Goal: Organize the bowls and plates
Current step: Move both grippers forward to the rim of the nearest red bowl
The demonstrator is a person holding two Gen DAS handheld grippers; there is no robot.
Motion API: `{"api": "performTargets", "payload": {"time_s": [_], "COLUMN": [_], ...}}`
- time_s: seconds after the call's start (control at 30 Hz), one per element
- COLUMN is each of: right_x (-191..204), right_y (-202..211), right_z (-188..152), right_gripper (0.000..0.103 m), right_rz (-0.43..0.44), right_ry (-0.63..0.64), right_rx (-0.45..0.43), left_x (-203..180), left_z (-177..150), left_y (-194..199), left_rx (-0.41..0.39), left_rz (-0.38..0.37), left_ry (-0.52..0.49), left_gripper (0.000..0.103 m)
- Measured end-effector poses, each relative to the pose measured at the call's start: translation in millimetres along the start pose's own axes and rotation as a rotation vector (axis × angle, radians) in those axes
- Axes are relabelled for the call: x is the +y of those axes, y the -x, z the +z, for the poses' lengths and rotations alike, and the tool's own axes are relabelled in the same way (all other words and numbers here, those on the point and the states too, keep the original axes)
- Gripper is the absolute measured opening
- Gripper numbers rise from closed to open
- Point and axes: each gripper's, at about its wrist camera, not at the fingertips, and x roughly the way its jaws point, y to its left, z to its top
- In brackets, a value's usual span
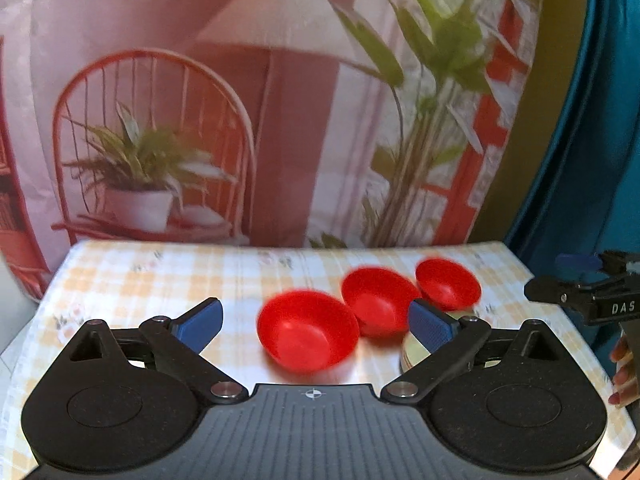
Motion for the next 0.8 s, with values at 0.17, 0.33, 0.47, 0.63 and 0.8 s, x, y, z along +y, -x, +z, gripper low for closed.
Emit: {"api": "performTargets", "payload": {"time_s": [0.17, 0.33, 0.47, 0.63, 0.8], "right_x": [-8, -18, -17, -10, 6], "right_y": [-10, -28, -45, -78, -111], "right_z": [23, 48, 62, 69, 55], "right_gripper": [0.103, 0.103, 0.103, 0.103, 0.102], "right_rz": [-0.007, 0.003, 0.004, 0.026, 0.067], "right_ry": [-0.015, -0.010, 0.022, 0.058, 0.068], "right_rx": [-0.034, -0.003, -0.004, 0.010, 0.059], "left_x": [16, 20, 20, 21, 28], "left_z": [19, 35, 39, 31, 17], "left_y": [3, -1, -16, -40, -64], "left_rx": [-0.033, -0.054, -0.043, 0.002, 0.051], "left_rz": [0.008, 0.042, 0.052, 0.061, 0.047], "left_ry": [0.054, 0.019, -0.006, -0.030, -0.026], "left_gripper": [0.100, 0.100, 0.100, 0.098, 0.094]}}
